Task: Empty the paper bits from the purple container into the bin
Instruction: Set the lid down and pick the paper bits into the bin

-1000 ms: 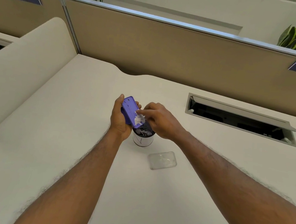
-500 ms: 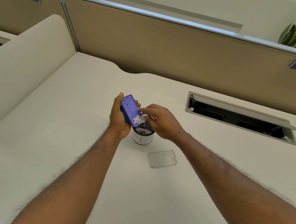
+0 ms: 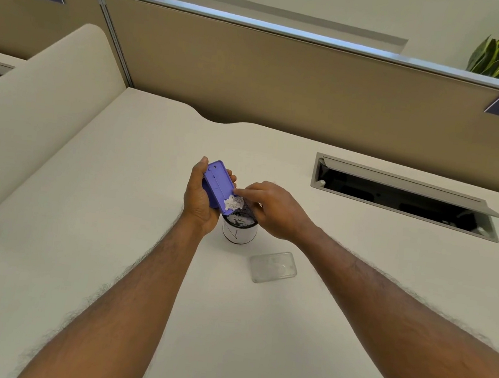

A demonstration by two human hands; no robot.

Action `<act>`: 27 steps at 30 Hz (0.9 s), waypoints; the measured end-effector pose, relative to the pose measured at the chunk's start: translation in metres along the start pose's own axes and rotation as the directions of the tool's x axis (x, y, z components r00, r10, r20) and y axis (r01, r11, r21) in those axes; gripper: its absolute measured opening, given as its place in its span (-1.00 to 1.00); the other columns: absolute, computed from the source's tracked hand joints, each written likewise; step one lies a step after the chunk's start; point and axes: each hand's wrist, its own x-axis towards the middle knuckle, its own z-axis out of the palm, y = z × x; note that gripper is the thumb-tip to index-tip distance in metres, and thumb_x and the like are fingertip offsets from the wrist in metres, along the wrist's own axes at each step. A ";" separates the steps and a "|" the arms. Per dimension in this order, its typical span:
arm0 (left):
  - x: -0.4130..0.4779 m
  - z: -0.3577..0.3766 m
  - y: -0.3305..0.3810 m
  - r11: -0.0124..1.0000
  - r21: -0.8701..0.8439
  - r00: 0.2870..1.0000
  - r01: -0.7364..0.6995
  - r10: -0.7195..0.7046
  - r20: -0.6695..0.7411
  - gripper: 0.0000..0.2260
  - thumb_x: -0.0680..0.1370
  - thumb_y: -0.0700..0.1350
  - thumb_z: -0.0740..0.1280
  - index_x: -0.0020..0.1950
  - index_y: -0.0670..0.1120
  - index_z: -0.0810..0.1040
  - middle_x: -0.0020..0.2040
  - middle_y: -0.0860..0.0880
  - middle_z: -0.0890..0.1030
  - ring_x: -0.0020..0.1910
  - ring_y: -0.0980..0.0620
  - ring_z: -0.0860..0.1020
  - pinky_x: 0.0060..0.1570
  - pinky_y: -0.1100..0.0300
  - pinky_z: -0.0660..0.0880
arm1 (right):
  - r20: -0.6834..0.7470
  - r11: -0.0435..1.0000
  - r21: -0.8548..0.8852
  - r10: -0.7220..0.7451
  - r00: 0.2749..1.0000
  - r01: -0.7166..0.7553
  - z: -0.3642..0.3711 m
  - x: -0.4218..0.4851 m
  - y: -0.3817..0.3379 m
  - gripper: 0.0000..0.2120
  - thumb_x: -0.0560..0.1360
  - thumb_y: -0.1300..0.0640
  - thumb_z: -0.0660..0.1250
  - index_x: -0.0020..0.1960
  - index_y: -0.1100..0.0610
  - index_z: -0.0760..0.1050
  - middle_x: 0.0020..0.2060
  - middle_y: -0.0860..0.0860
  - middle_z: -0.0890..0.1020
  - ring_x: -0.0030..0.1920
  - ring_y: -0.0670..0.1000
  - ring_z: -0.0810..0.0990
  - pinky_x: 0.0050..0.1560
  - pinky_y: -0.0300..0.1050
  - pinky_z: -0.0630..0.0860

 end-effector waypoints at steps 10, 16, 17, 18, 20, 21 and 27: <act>0.003 0.003 0.003 0.998 0.055 1.000 -0.026 0.026 -0.009 -0.64 0.61 0.14 0.17 0.16 -0.11 0.53 -0.07 -0.07 0.64 -0.17 -0.03 0.64 -0.18 0.14 0.63 | -0.038 0.981 0.169 0.108 0.993 -0.100 0.001 -0.001 0.000 -0.71 0.47 0.01 0.42 0.16 0.07 0.58 0.02 -0.01 0.70 -0.05 -0.03 0.61 -0.09 -0.15 0.53; 0.005 0.007 0.009 0.992 0.119 0.999 -0.041 0.041 0.001 -0.68 0.61 0.14 0.18 0.07 -0.06 0.57 -0.10 -0.05 0.65 -0.19 -0.01 0.65 -0.14 0.13 0.62 | -0.125 0.979 0.153 0.151 0.981 -0.131 0.006 0.001 -0.003 -0.81 0.43 0.10 0.47 0.02 0.13 0.66 -0.09 0.04 0.74 -0.16 0.00 0.66 -0.22 -0.37 0.38; 0.005 0.008 0.009 0.990 0.131 0.999 -0.044 0.044 0.002 -0.69 0.61 0.14 0.18 0.07 -0.05 0.57 -0.10 -0.05 0.65 -0.19 -0.01 0.64 -0.13 0.13 0.61 | -0.138 0.981 0.142 0.155 0.978 -0.135 0.005 0.001 -0.003 -0.83 0.43 0.13 0.46 0.00 0.14 0.67 -0.11 0.05 0.74 -0.18 0.02 0.66 -0.24 -0.34 0.38; 0.005 0.009 0.010 0.989 0.139 0.999 -0.046 0.046 0.001 -0.70 0.61 0.14 0.19 0.06 -0.05 0.57 -0.10 -0.05 0.65 -0.19 -0.01 0.64 -0.11 0.12 0.61 | -0.147 0.982 0.128 0.160 0.976 -0.142 0.005 0.001 -0.004 -0.85 0.43 0.15 0.46 -0.02 0.15 0.67 -0.13 0.06 0.74 -0.18 0.03 0.67 -0.24 -0.30 0.39; 0.006 0.010 0.010 0.989 0.142 0.999 -0.048 0.050 -0.004 -0.70 0.61 0.14 0.19 0.06 -0.05 0.57 -0.11 -0.05 0.65 -0.19 -0.01 0.64 -0.10 0.11 0.61 | -0.162 0.983 0.103 0.169 0.972 -0.154 0.004 0.001 -0.004 -0.87 0.44 0.17 0.45 -0.03 0.16 0.68 -0.15 0.06 0.74 -0.19 0.06 0.66 -0.21 -0.22 0.43; 0.006 0.009 0.010 0.989 0.137 0.999 -0.048 0.049 -0.008 -0.70 0.61 0.14 0.19 0.05 -0.05 0.57 -0.11 -0.06 0.66 -0.20 -0.02 0.64 -0.10 0.11 0.61 | -0.163 0.983 0.098 0.171 0.972 -0.156 0.004 0.001 -0.004 -0.87 0.44 0.17 0.45 -0.03 0.16 0.68 -0.15 0.07 0.74 -0.19 0.07 0.66 -0.20 -0.20 0.45; 0.008 0.007 0.007 0.991 0.127 0.999 -0.036 0.038 -0.015 -0.70 0.61 0.14 0.19 0.04 -0.05 0.57 -0.15 -0.03 0.67 -0.23 -0.01 0.65 -0.13 0.13 0.62 | -0.157 0.992 0.062 0.122 0.980 -0.114 -0.004 0.004 -0.005 -0.82 0.50 0.11 0.38 0.05 0.13 0.66 -0.09 0.05 0.74 -0.11 0.05 0.67 -0.07 -0.04 0.57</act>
